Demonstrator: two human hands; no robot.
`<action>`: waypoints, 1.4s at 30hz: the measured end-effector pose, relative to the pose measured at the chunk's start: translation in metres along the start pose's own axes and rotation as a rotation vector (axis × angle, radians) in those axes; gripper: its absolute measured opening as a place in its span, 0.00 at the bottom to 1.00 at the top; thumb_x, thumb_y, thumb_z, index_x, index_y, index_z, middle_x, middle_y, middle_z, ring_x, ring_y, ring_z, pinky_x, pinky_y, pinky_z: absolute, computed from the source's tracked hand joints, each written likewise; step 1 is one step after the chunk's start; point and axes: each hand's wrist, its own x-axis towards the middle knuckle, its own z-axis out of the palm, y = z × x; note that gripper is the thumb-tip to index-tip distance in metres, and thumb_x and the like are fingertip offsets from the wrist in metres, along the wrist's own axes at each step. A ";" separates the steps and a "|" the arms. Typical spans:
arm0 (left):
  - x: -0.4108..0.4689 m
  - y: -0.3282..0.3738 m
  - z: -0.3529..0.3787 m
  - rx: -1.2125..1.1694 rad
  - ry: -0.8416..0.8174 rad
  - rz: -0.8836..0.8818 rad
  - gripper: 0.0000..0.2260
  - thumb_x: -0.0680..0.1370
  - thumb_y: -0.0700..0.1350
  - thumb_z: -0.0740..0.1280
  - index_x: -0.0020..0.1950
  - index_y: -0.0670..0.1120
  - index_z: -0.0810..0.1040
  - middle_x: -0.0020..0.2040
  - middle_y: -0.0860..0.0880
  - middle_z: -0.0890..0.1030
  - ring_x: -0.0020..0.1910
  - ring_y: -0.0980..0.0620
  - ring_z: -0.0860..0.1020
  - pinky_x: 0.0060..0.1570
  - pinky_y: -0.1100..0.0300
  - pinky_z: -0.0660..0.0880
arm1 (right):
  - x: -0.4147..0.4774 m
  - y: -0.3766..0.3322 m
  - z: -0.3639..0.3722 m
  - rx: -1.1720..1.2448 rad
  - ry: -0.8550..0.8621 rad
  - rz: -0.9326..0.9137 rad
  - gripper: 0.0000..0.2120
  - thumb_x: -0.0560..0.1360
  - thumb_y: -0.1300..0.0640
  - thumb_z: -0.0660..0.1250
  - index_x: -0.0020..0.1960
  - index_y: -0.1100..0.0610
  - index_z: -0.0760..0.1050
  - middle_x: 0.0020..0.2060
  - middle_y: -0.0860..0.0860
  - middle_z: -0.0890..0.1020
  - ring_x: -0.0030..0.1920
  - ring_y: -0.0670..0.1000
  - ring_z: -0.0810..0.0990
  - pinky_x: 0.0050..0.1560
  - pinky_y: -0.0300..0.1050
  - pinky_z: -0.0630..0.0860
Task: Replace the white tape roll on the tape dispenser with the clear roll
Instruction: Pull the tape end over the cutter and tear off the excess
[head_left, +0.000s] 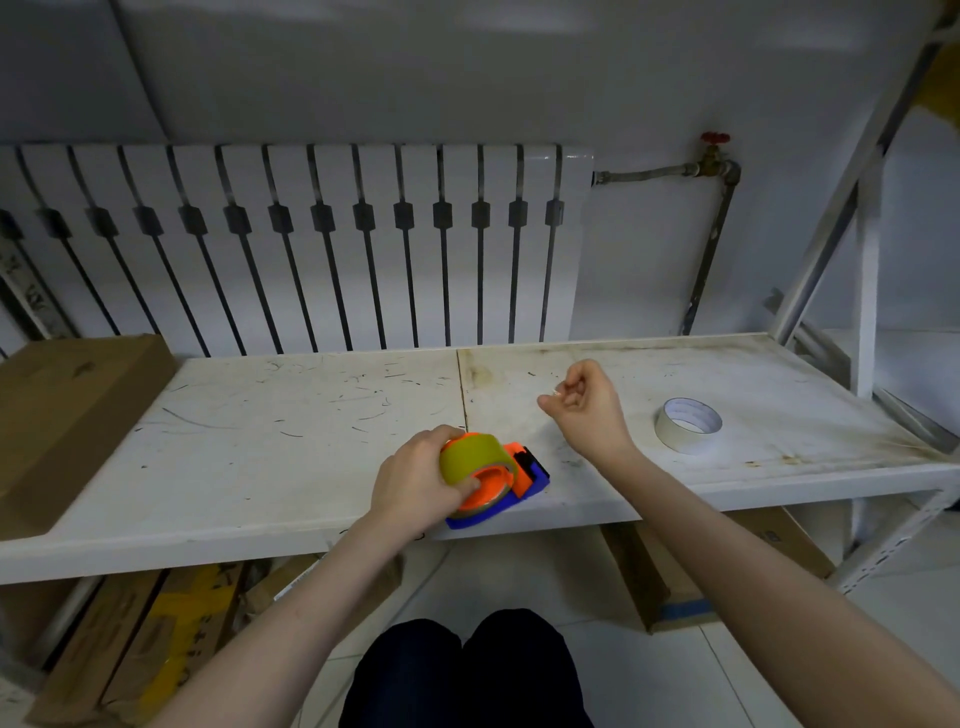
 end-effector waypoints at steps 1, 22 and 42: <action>0.000 0.000 -0.001 0.000 0.000 0.003 0.29 0.67 0.57 0.72 0.66 0.55 0.69 0.63 0.51 0.77 0.59 0.48 0.75 0.54 0.54 0.77 | 0.002 0.007 -0.001 -0.015 0.015 0.037 0.13 0.71 0.66 0.70 0.43 0.56 0.66 0.33 0.49 0.72 0.32 0.46 0.71 0.39 0.39 0.71; 0.029 0.026 0.000 0.092 -0.074 -0.157 0.20 0.63 0.58 0.74 0.49 0.50 0.76 0.45 0.52 0.78 0.47 0.49 0.76 0.50 0.52 0.75 | -0.021 -0.012 0.015 -0.265 -0.107 -0.354 0.07 0.74 0.68 0.63 0.45 0.59 0.67 0.38 0.56 0.74 0.40 0.55 0.73 0.41 0.51 0.75; 0.022 0.002 -0.008 0.047 -0.085 -0.096 0.27 0.63 0.58 0.76 0.59 0.53 0.75 0.58 0.51 0.79 0.56 0.47 0.76 0.51 0.53 0.76 | -0.008 -0.014 -0.004 0.040 0.113 -0.142 0.11 0.73 0.68 0.67 0.43 0.54 0.68 0.36 0.48 0.72 0.38 0.47 0.72 0.41 0.49 0.80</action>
